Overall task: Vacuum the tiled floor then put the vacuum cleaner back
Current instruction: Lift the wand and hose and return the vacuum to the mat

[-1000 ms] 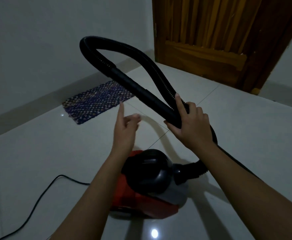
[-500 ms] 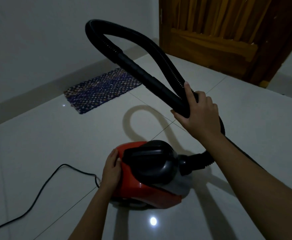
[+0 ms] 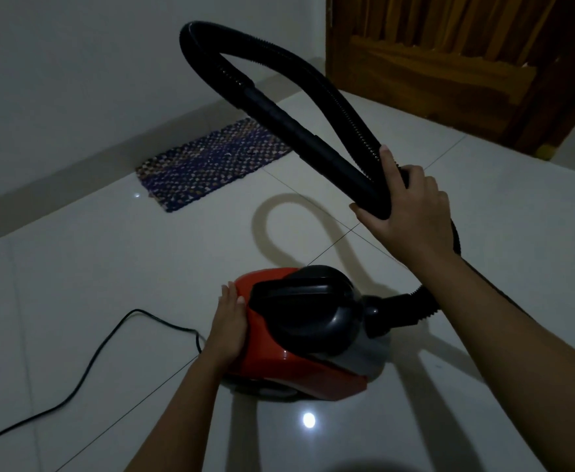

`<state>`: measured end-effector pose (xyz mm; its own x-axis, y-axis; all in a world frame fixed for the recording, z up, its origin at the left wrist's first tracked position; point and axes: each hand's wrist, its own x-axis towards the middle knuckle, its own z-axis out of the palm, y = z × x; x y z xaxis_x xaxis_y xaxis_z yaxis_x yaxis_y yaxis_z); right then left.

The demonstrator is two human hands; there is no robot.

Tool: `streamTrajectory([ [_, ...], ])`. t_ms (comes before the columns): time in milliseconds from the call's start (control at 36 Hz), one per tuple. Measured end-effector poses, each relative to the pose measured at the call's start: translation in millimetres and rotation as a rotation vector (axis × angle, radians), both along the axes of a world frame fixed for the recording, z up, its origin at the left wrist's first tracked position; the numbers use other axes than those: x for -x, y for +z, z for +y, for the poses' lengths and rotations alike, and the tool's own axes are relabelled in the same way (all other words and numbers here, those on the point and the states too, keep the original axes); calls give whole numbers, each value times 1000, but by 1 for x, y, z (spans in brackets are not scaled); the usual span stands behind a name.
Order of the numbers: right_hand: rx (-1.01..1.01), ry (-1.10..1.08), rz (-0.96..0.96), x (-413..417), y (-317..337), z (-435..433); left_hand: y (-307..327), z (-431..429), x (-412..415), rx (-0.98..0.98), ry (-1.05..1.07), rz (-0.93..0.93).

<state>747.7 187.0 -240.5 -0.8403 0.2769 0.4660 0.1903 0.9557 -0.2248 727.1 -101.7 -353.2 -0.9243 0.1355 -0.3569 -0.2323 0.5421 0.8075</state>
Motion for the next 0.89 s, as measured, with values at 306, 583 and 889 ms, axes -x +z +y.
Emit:
streamTrajectory([
  [306, -11, -3, -3, 1, 1, 2, 7, -15, -4, -241, 72, -158],
  [583, -14, -18, 17, 3, 2, 2, 10, -10, -2, -226, 70, -111],
  [889, -46, -27, 83, 5, 3, -17, 9, -7, -14, -250, 66, -124],
])
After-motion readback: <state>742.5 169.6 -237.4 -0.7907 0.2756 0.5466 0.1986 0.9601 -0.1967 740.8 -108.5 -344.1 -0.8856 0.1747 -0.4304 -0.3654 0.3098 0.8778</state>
